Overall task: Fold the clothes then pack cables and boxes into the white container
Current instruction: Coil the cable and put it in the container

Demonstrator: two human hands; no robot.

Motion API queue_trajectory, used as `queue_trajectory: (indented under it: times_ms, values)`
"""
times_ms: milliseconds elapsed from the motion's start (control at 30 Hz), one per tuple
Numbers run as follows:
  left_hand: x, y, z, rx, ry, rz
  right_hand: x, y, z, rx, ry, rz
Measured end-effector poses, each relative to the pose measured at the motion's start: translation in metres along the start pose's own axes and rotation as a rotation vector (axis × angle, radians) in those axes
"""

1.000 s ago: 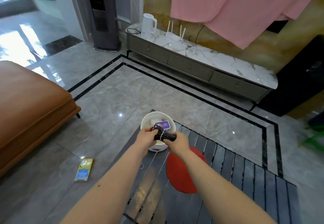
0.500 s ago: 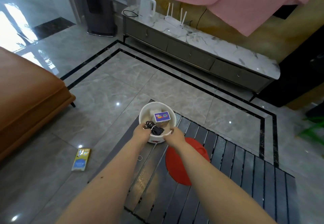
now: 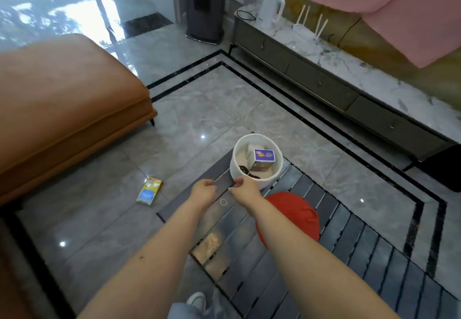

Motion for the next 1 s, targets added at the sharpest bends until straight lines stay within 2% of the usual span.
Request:
queue_trajectory:
  times_ms: [233,533,833,1000]
  values:
    - [-0.071,-0.054,-0.022,0.155,-0.116,-0.156,-0.007,0.072,-0.026,-0.161,-0.087,-0.134]
    - [-0.14,-0.121,-0.038,0.303,-0.229,-0.326,-0.016,0.162,-0.048,-0.302,-0.122,-0.192]
    - [-0.191,-0.179,-0.002,0.337,-0.266,-0.369,-0.025,0.247,-0.034,-0.346,-0.1,-0.207]
    - [-0.227,-0.214,0.038,0.24,-0.273,-0.324,-0.016,0.31,-0.015,-0.304,-0.02,-0.191]
Point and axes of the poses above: each hand's wrist, its own z-axis towards the middle knuckle, its own y-axis out of the palm, x = y × z, the point moved 2 cm from there along z, towards the middle knuckle, and after that the axes turned 12 degrees about z, right-handed, at the moved point
